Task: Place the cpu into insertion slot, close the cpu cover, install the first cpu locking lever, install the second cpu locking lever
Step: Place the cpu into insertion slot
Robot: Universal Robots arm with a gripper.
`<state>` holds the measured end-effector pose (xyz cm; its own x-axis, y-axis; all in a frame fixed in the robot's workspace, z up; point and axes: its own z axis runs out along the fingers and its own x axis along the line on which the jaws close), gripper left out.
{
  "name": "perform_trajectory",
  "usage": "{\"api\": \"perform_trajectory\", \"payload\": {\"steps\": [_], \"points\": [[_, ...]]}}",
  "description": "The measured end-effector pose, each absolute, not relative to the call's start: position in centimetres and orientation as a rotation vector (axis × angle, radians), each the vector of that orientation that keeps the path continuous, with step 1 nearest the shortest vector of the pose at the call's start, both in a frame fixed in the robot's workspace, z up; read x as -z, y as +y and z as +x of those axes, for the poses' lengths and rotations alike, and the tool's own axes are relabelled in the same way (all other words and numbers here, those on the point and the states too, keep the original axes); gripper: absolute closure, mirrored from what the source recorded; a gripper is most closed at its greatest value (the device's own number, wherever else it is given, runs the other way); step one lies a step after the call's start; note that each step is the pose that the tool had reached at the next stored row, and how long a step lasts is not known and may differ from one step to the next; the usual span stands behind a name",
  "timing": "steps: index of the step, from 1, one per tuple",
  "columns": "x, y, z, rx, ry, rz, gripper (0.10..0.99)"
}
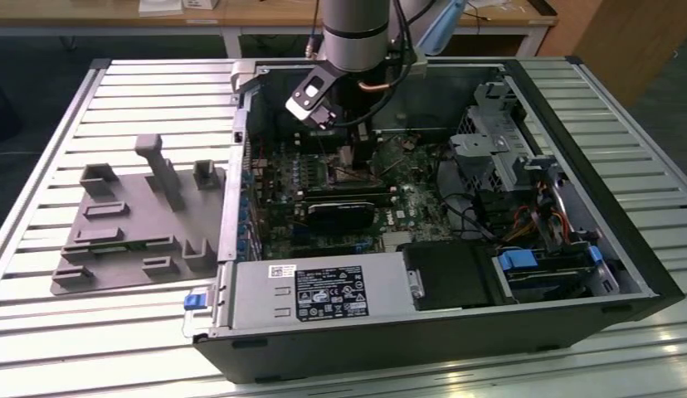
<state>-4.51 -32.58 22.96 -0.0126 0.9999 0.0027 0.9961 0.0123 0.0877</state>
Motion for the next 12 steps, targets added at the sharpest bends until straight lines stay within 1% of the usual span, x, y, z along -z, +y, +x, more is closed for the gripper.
{"api": "perform_trajectory", "payload": {"steps": [6, 12], "points": [[-22.5, -32.5, -4.5, -0.071, 2.181, 2.152, 0.549], [-21.6, -32.5, -4.5, -0.069, 2.179, 2.150, 0.549]]}}
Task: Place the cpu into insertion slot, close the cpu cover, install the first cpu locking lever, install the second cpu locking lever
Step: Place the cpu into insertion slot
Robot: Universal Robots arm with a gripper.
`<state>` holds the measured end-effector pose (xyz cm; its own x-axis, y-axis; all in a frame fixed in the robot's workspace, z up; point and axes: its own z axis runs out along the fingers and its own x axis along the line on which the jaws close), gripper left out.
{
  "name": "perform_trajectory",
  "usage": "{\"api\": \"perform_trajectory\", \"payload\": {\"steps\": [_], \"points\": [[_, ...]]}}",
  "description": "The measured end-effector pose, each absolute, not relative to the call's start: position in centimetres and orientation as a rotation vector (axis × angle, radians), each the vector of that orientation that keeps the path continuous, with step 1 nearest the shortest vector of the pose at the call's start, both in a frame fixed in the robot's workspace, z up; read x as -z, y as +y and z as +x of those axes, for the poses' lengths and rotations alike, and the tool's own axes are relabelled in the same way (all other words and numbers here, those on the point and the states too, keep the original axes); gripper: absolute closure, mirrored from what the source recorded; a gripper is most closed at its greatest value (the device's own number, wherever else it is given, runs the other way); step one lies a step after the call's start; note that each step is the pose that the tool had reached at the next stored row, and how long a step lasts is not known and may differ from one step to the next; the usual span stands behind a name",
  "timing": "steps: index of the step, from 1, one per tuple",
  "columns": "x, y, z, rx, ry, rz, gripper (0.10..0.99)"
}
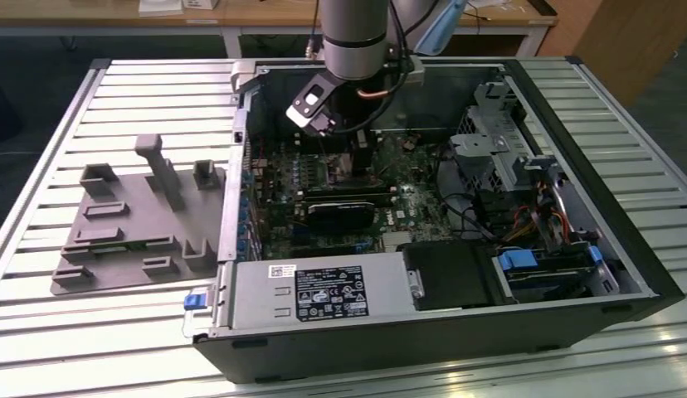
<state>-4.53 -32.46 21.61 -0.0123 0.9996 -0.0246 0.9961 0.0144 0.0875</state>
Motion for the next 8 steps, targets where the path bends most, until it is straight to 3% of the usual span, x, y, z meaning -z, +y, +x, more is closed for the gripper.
{"api": "perform_trajectory", "payload": {"steps": [8], "points": [[-21.09, -31.85, -4.62, -0.068, 2.179, 2.150, 0.549]]}}
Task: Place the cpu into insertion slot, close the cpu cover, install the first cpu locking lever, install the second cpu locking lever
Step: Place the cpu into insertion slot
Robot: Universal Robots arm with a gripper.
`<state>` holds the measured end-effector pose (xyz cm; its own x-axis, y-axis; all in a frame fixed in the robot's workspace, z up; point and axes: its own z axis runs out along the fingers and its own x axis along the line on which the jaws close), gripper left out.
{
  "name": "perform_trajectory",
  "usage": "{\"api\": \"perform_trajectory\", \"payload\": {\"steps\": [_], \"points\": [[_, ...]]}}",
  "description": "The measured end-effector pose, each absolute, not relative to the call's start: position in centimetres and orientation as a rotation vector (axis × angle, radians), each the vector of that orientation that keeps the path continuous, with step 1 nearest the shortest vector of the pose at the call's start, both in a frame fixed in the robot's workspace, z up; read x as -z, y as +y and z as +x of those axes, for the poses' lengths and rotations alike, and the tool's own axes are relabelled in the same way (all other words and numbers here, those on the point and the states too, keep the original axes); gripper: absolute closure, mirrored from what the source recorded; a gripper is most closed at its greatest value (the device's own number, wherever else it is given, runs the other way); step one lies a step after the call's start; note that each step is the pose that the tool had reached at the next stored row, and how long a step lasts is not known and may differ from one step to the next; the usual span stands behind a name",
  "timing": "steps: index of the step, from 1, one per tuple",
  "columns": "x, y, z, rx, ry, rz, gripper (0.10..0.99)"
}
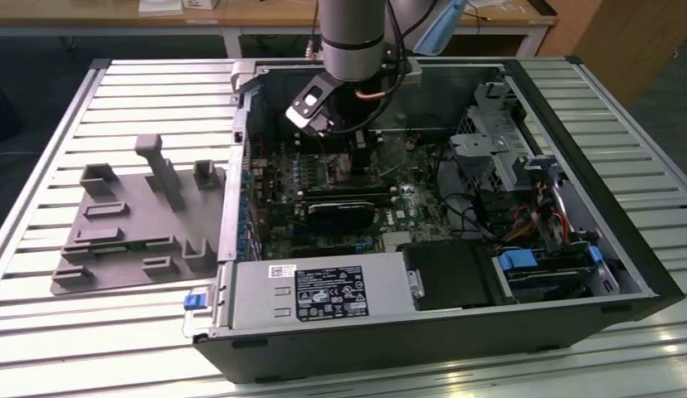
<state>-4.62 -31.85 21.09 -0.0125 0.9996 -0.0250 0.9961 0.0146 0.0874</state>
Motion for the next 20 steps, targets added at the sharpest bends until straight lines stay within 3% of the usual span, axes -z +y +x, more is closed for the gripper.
{"api": "perform_trajectory", "payload": {"steps": [20], "points": [[-19.4, -31.3, -5.0, -0.067, 2.168, 2.160, 0.549]]}}
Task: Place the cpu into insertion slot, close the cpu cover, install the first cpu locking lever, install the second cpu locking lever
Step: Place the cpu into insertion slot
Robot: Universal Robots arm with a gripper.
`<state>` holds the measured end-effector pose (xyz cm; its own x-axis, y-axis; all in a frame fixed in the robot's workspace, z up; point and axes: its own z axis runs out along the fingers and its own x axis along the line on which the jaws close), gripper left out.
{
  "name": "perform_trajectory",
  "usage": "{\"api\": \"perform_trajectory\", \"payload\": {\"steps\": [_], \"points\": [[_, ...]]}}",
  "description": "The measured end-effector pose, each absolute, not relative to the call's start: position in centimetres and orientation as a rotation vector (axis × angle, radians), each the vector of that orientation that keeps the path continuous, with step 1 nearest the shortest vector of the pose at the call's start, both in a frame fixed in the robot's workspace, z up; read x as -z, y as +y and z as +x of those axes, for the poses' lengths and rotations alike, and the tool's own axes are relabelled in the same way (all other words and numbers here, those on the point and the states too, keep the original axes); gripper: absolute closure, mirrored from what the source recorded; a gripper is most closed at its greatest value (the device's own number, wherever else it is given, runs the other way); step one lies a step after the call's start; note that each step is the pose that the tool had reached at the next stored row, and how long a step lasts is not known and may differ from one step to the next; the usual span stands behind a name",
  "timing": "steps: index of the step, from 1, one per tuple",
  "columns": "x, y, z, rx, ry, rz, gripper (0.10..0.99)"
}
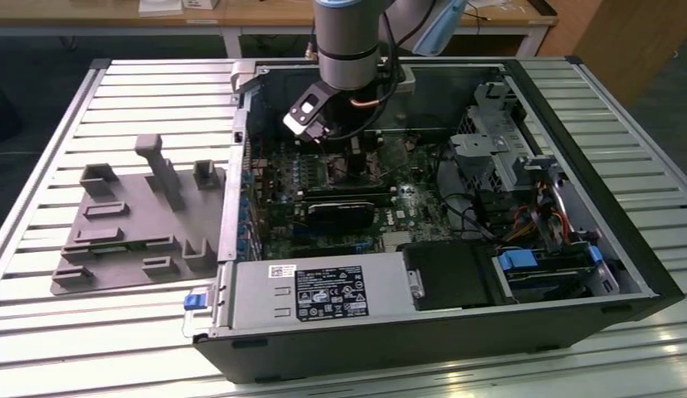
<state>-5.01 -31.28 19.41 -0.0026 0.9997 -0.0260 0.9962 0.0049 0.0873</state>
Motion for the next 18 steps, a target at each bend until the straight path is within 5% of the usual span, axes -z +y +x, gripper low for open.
{"api": "perform_trajectory", "payload": {"steps": [18], "points": [[-19.53, -31.28, -5.02, -0.065, 2.118, 2.210, 0.549]]}}
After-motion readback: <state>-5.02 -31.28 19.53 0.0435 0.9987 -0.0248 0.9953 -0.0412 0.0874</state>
